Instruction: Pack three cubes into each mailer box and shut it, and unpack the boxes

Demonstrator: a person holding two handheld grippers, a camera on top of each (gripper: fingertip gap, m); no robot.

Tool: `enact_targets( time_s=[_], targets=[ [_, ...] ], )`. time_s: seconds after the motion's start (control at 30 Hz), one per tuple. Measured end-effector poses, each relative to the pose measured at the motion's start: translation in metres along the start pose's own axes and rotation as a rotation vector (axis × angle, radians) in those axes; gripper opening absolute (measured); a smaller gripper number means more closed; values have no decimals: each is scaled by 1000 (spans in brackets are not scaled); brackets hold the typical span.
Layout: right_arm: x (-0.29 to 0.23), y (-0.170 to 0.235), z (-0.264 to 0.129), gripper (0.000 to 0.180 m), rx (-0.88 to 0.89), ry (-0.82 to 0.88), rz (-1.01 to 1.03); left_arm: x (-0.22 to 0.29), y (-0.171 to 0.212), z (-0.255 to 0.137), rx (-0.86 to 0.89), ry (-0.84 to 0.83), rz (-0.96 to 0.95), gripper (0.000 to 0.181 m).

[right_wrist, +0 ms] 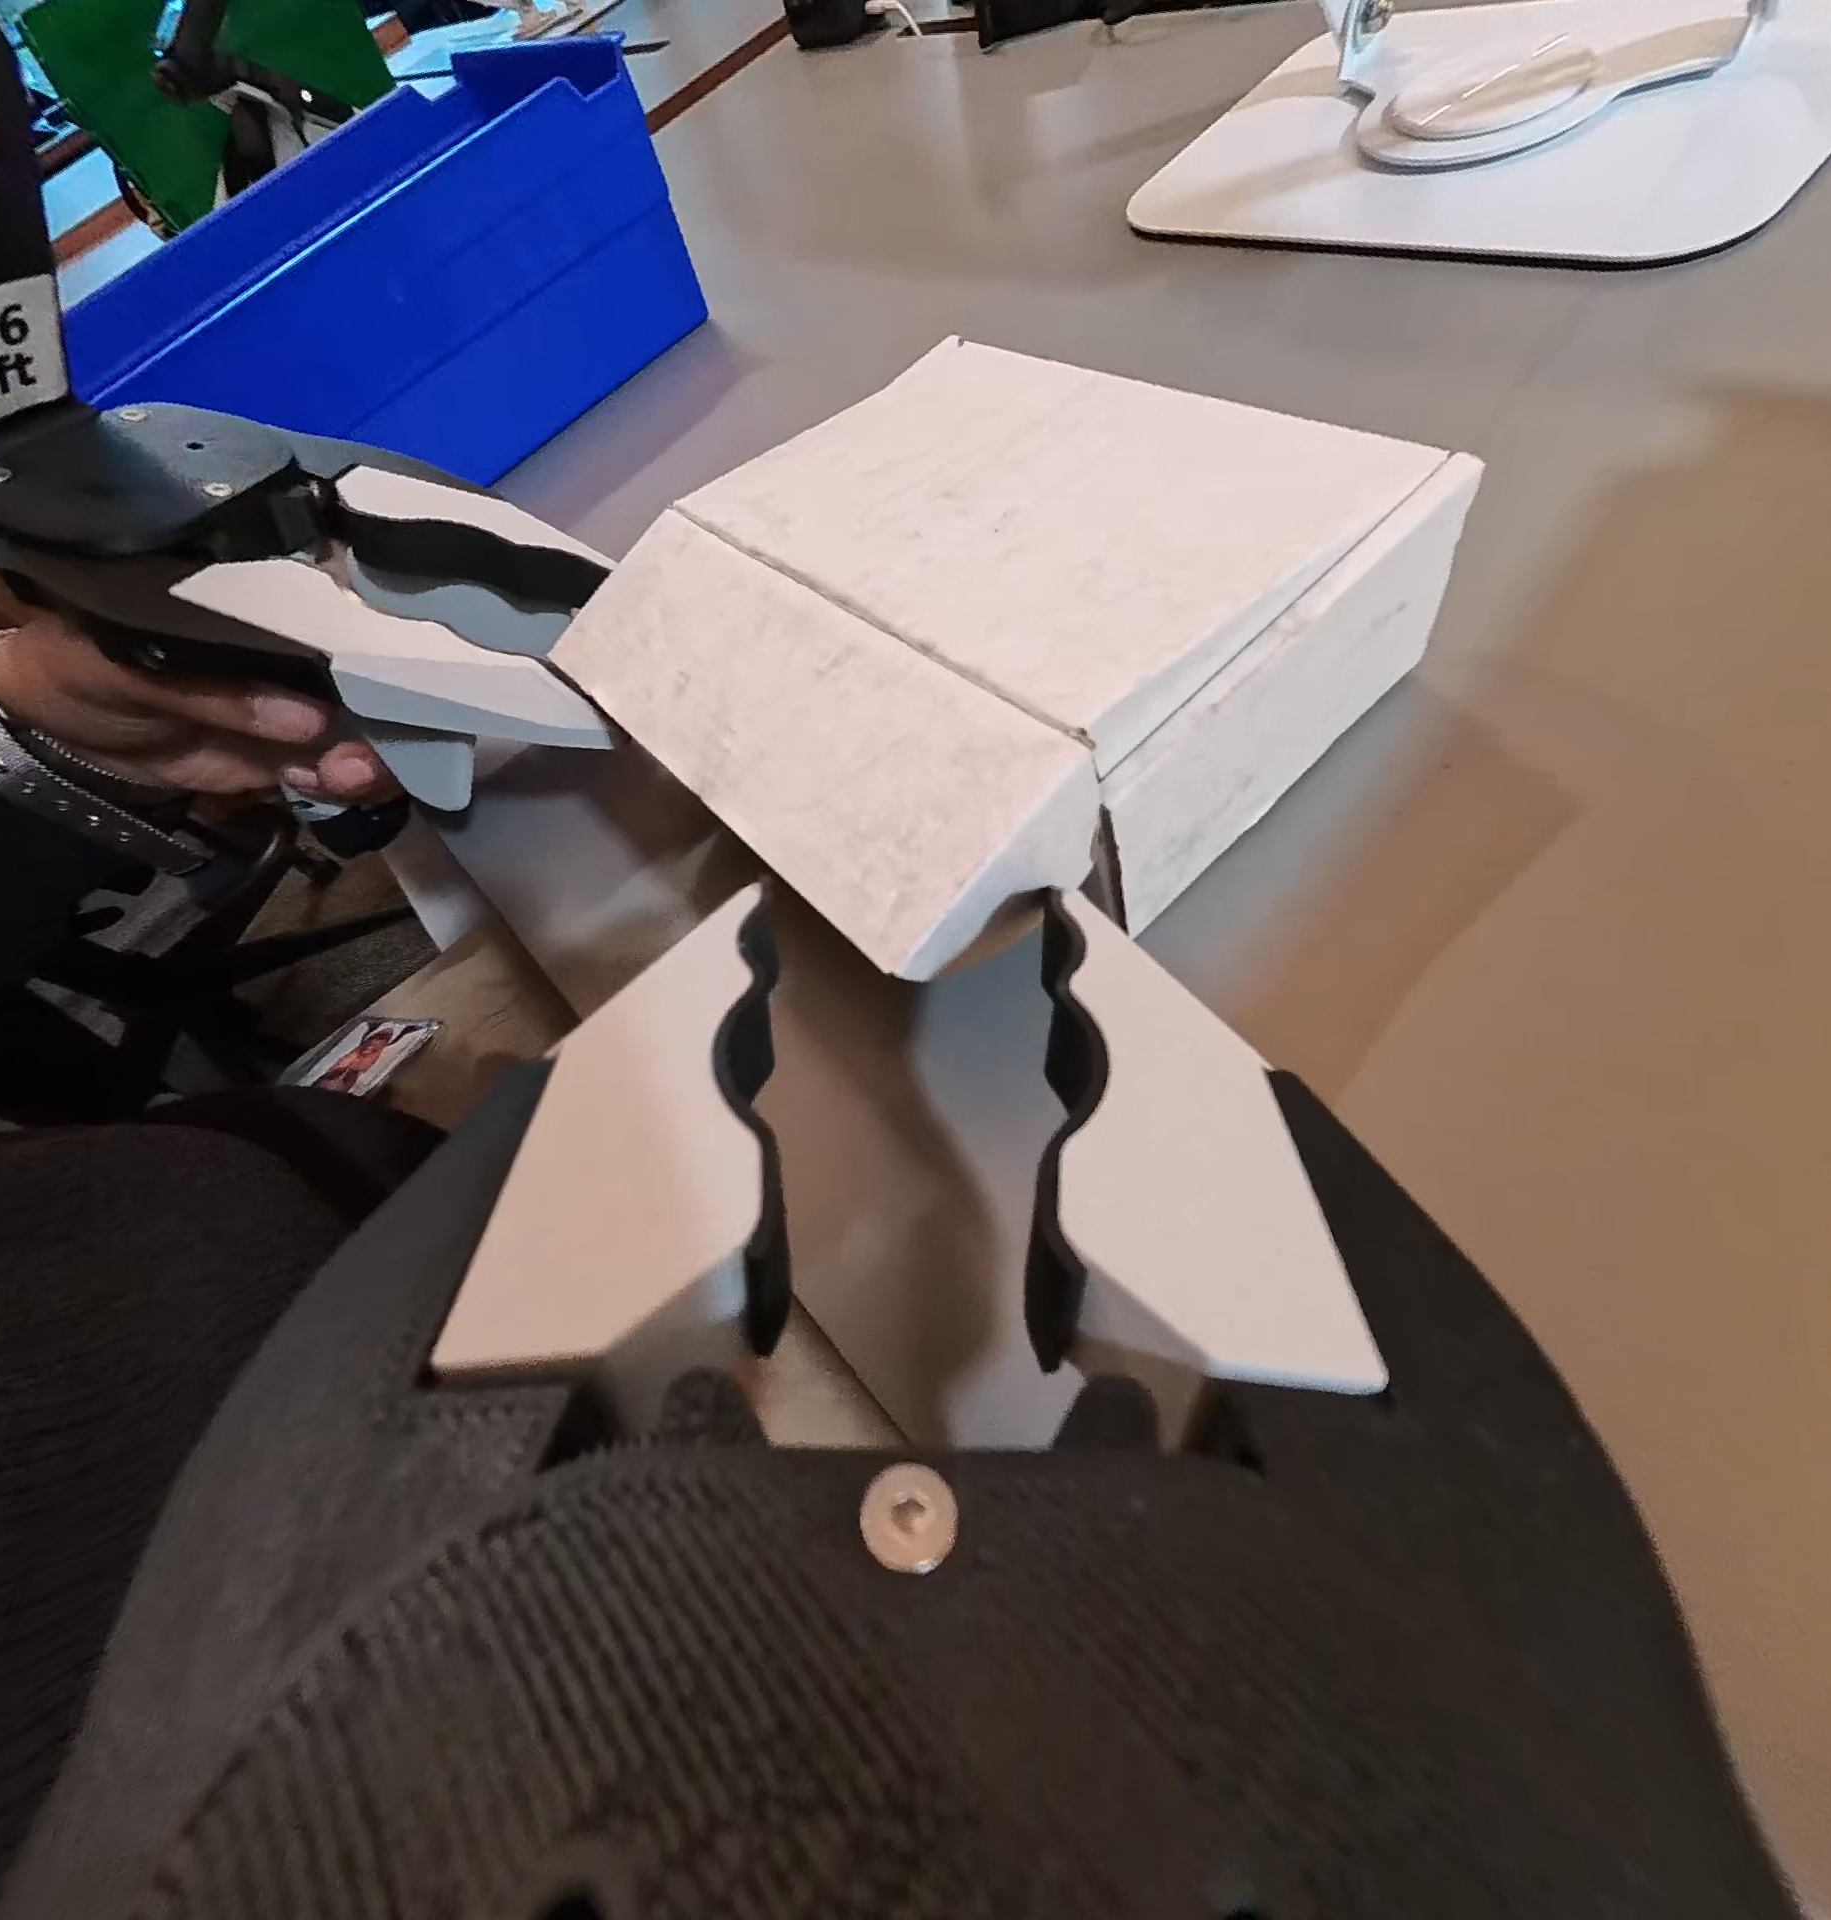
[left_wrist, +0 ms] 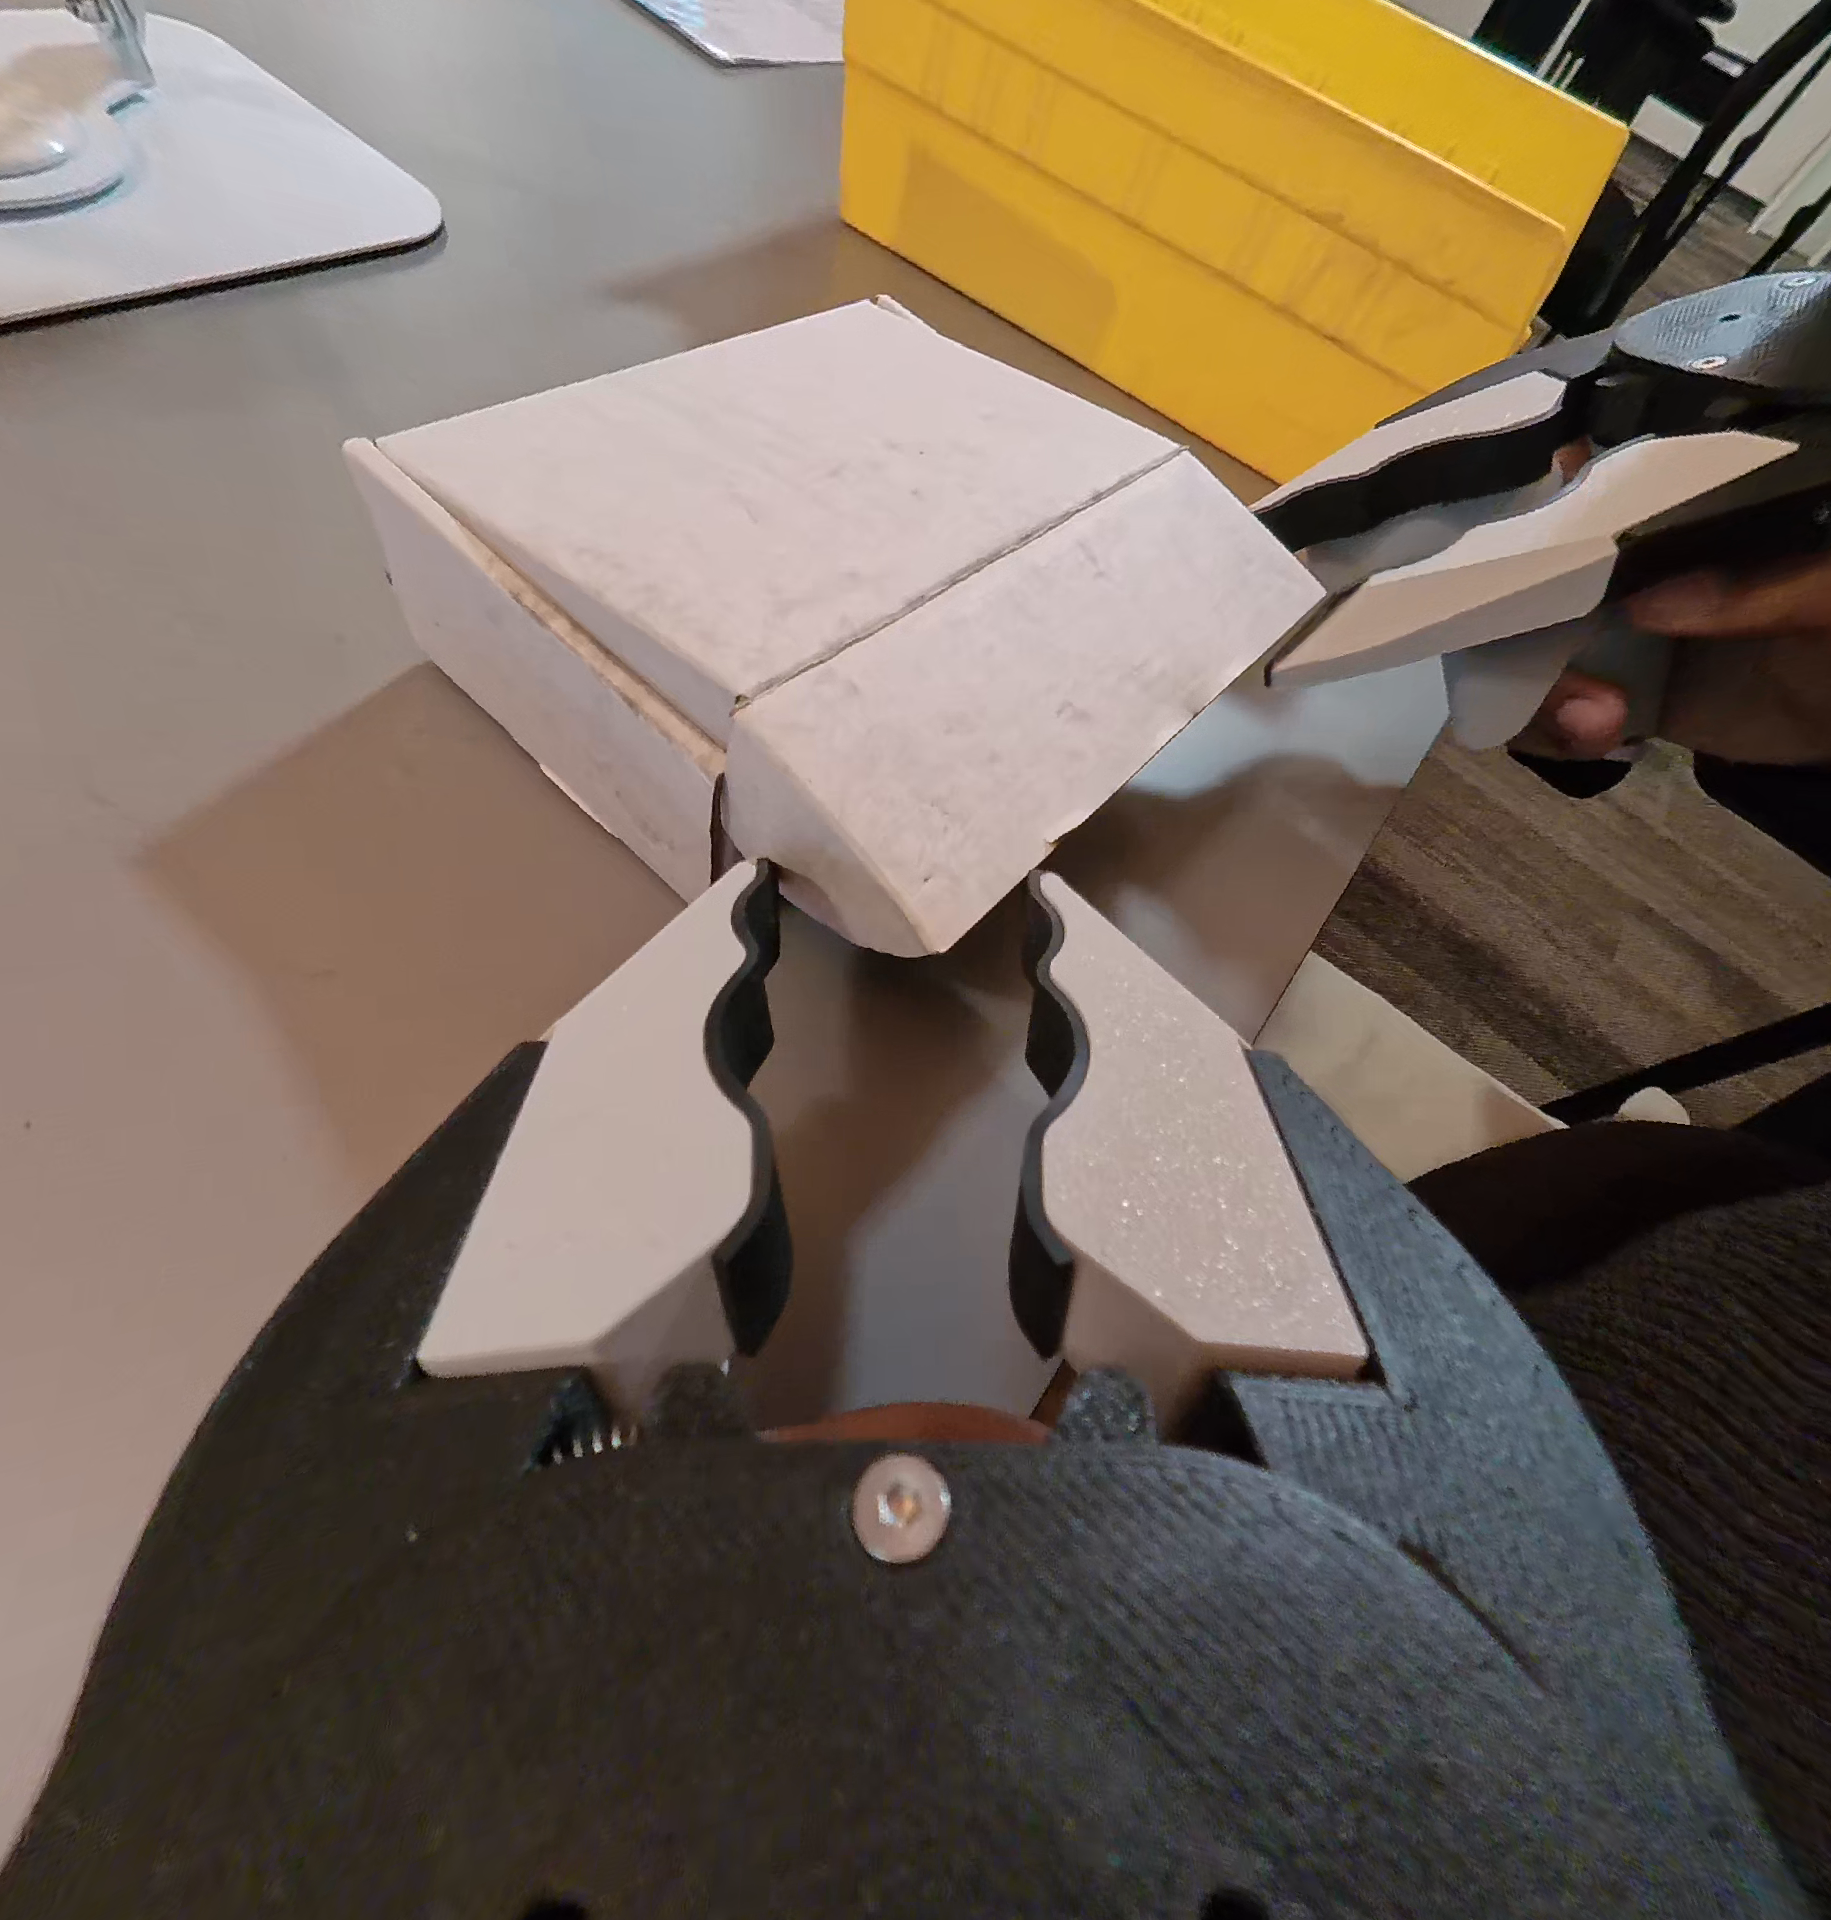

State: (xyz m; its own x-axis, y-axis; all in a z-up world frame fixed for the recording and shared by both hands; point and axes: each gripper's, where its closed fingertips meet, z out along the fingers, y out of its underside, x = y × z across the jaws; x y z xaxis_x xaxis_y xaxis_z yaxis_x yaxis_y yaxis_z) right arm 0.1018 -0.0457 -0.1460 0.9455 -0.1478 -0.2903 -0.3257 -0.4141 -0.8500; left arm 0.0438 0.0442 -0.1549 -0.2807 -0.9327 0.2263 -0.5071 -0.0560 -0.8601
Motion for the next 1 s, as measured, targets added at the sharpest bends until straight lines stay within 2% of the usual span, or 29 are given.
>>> enact_targets(
  time_s=[0.2,0.4,0.57,1.0],
  targets=[
    [-1,-2,-3,54,8,-7,-9,0,2,-1,-18,12,11,45],
    [0,-19,-13,54,106,-32,45,1,-7,-10,25,105,-110,47],
    [-1,-17,-10,48,103,-41,74,-2,-12,-12,60,119,-176,47],
    [11,-2,-1,34,21,61,19,-5,4,1,-23,15,-55,36]
  ],
)
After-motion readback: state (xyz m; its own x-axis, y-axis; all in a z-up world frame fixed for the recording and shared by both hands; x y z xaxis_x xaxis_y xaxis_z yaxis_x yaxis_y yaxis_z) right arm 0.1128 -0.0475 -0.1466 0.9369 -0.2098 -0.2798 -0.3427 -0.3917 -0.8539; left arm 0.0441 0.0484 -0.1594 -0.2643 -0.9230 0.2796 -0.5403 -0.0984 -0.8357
